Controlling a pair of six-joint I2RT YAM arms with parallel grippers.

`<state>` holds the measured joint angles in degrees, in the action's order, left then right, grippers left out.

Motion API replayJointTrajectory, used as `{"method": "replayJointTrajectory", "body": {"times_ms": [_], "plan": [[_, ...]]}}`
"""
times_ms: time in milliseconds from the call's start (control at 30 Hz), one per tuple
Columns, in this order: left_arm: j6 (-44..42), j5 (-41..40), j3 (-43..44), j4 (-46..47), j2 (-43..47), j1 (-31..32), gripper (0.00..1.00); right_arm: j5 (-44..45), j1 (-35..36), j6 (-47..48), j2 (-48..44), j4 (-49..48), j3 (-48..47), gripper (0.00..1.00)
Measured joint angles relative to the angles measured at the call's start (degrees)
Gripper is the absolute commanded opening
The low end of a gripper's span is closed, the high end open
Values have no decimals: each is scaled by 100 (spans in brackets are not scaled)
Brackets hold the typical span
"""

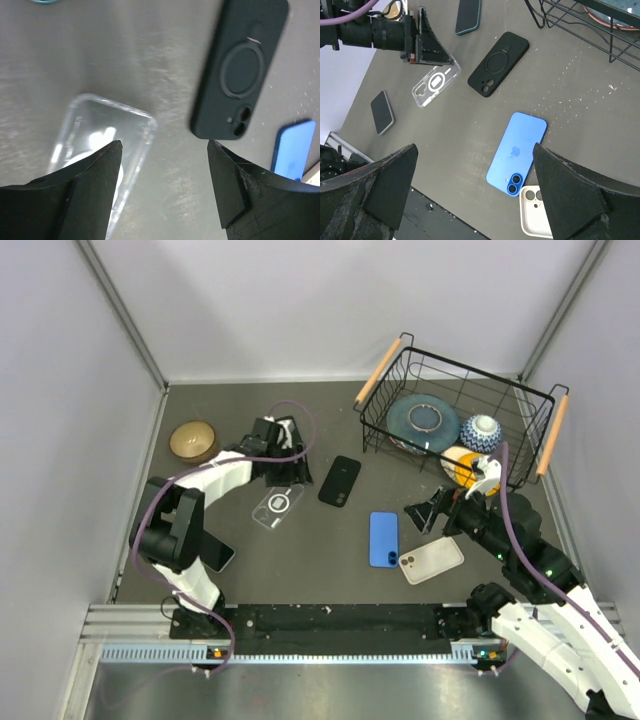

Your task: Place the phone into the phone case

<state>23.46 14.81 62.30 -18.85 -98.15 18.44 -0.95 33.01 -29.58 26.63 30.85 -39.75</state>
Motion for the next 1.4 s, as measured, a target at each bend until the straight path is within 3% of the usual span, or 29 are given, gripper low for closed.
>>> {"method": "replayJointTrajectory", "body": {"times_ms": [133, 200, 500, 733, 867, 1300, 1400], "plan": [[101, -332, 0, 39, 179, 533, 61, -72, 0, 0, -2, 0, 0, 99], [511, -599, -92, 42, 380, 634, 62, -94, 2, 0, -11, 0, 0, 99], [4131, -2317, -1034, -1117, 1311, 522, 66, -212, 13, 48, -74, 15, -11, 99], [5864, -3023, -1241, -2096, 1593, 557, 66, -299, 15, 61, -188, 48, -13, 99], [6210, -3414, -1241, -2540, 1600, 560, 61, -332, 15, 61, -234, 57, -13, 99], [6157, -3679, -1213, -2476, 1019, 728, 54, -474, 20, 81, -538, 179, -13, 99], [6151, -3676, -1231, -2424, 999, 728, 43, -476, 20, 111, -605, 179, -13, 99]]}}
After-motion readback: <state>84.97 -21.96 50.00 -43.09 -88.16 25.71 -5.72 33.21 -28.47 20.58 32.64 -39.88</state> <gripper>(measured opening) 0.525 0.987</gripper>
